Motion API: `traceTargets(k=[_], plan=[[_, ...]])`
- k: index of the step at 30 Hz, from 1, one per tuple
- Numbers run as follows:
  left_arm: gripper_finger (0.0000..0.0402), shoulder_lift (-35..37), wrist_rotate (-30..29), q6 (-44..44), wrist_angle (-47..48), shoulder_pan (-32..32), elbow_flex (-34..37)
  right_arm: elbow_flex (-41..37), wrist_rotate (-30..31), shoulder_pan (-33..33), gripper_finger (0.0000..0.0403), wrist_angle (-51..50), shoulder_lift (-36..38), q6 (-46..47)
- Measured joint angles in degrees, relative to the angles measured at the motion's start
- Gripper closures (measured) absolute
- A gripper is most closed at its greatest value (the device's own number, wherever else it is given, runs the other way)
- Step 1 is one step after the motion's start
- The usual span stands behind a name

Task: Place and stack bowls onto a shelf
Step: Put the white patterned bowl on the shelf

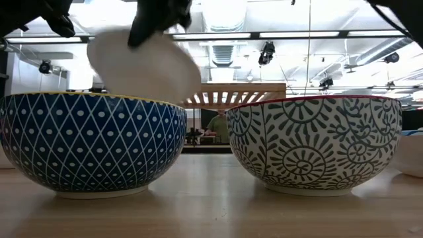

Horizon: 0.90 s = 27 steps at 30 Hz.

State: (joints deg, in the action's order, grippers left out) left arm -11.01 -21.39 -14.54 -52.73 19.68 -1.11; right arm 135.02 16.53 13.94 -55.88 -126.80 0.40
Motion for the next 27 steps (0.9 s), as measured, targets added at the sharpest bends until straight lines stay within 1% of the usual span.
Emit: traceTargets(k=[3, 9, 11, 14, 17, 20, 23, 27], plan=[[0.0326, 0.0, -0.58, 0.0, 0.03, -0.02, -0.01, 0.0, 2.31, 0.93, 0.0394, 0.29, 3.0, -2.92], [0.0326, 0.0, -0.59, 0.0, 0.11, -0.02, 0.0, 0.0, 12.08, 1.3, 0.0394, 0.9, 8.32, -10.76], [0.0326, -0.03, -0.59, 0.0, 0.45, -0.02, -0.02, 0.0, 13.71, 0.17, 0.0394, 1.43, 9.64, -12.99], [0.0326, -0.04, -0.71, 0.02, 2.5, -0.02, -0.02, 0.0, 13.41, -2.7, 0.0394, 2.06, 10.54, -15.7], [0.0326, -0.15, -2.51, 0.06, 4.01, 0.0, -0.02, -0.07, 13.21, -5.85, 0.0394, 2.0, 10.38, -19.34], [0.0326, -0.14, -5.13, 0.43, 4.1, 0.0, -0.02, -0.07, 13.0, -9.33, 0.0394, 2.25, 9.08, -23.74], [0.0326, -0.08, -6.38, 0.43, 3.6, -0.01, -0.02, -0.09, 12.56, -13.08, 0.0394, 2.69, 6.94, -26.85], [0.0326, -0.08, -6.62, 0.3, 3.19, -0.01, -0.02, -0.17, 7.81, -17.21, 0.0394, 4.21, 4.23, -28.93]])
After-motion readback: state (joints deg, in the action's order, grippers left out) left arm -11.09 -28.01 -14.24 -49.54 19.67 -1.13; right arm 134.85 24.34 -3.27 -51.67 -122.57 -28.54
